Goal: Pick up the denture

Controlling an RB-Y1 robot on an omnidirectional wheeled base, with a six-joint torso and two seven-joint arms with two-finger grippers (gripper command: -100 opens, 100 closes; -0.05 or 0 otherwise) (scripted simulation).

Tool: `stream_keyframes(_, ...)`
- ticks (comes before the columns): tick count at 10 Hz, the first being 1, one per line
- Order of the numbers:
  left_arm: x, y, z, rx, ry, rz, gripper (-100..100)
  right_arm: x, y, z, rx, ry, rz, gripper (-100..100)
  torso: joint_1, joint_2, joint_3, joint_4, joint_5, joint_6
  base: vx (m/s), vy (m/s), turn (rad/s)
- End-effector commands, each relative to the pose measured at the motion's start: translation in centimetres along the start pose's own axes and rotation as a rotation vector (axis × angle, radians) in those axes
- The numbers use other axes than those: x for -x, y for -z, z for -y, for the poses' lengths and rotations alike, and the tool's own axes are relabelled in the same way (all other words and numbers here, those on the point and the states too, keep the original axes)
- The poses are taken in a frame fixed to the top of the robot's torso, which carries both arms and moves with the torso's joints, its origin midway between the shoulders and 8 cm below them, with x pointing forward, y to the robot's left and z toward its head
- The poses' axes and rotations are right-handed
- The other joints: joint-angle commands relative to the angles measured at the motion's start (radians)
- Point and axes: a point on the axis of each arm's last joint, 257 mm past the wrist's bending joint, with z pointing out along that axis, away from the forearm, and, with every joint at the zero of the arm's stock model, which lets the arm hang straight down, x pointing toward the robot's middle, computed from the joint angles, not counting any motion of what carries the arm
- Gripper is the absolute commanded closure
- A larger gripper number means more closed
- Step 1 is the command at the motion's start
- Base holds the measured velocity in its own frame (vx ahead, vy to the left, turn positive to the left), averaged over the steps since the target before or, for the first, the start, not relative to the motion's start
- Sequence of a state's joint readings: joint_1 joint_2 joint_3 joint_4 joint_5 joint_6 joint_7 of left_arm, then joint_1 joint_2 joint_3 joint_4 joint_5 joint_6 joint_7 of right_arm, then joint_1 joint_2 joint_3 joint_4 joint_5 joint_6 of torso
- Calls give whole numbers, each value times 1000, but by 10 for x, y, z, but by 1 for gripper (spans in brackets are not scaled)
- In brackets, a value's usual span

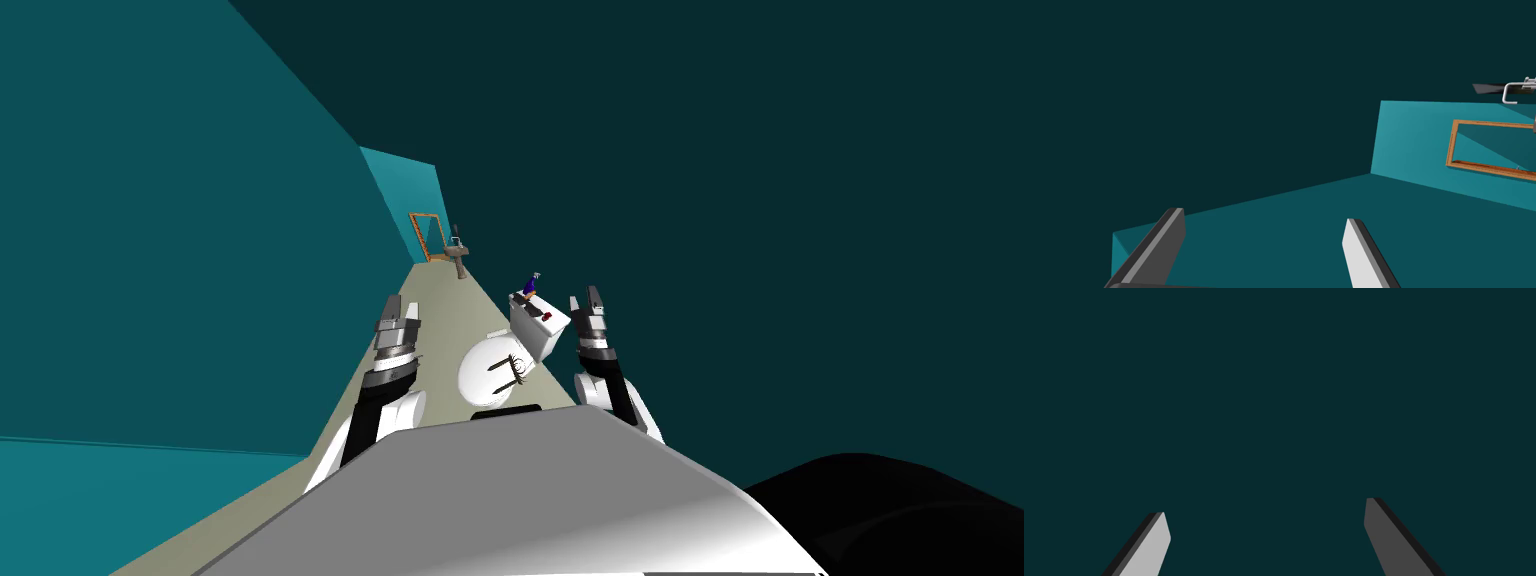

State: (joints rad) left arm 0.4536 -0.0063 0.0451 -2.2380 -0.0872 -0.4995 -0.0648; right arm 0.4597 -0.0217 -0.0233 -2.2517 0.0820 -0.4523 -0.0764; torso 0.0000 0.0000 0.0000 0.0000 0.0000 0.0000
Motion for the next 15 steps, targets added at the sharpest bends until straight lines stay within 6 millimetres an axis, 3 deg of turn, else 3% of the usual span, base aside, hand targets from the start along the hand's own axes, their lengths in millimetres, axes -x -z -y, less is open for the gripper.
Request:
stream_keyframes(1,0,0,0,0,0,0,0,-9,-2,1,5,22,-39,-100,0,0,0,0,0,0,-27,36,88)
stream_keyframes(6,0,0,0,0,0,0,0,-44,-5,17,17,128,-186,-100,6,3,2,1,1,0,-49,82,97)
stream_keyframes(11,0,0,0,0,0,0,0,-94,2,57,29,318,-395,-100,5,2,1,0,1,0,-36,68,134)
stream_keyframes(15,0,0,0,0,0,0,0,-112,12,85,30,431,-509,-100,2,1,0,0,1,0,-9,34,75)
